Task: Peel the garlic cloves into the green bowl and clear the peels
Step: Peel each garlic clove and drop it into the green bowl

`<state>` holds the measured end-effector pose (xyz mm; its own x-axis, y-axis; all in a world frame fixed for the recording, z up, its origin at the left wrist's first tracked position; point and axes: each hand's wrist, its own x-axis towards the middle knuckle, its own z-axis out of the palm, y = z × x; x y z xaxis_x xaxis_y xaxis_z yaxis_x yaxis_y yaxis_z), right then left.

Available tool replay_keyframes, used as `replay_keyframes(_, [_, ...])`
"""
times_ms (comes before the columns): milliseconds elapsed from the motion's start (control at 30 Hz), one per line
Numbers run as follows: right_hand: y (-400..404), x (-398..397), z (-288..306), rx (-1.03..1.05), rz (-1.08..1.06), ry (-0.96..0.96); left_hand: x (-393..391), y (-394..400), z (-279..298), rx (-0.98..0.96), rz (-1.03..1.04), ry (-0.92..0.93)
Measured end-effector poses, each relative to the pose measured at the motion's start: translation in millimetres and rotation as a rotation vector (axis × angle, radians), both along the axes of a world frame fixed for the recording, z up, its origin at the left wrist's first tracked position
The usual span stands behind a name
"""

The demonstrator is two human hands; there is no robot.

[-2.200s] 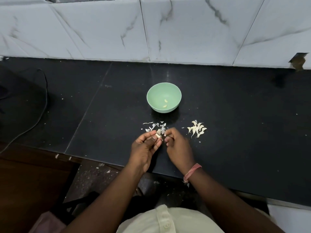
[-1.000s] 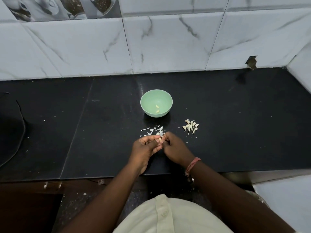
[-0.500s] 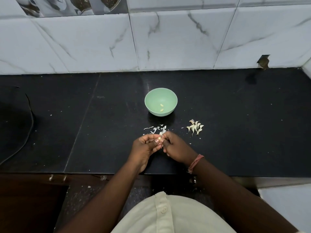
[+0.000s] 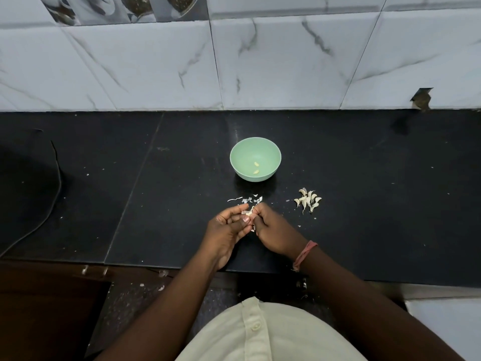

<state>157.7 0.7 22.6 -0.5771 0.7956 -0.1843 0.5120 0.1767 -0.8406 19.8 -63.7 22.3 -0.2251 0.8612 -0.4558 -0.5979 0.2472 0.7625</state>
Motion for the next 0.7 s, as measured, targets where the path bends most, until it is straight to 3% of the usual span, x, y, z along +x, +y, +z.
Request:
replay_keyframes(400, [-4.9,-0.9,-7.9,-0.002,-0.025,0.142,7.9,-1.7,-2.4,-0.05,0.115,-0.174])
replay_keyframes(700, [-1.6,2.9,2.3,-0.232,-0.184,0.42,6.3,-3.8,-2.6,-0.086,0.124,-0.199])
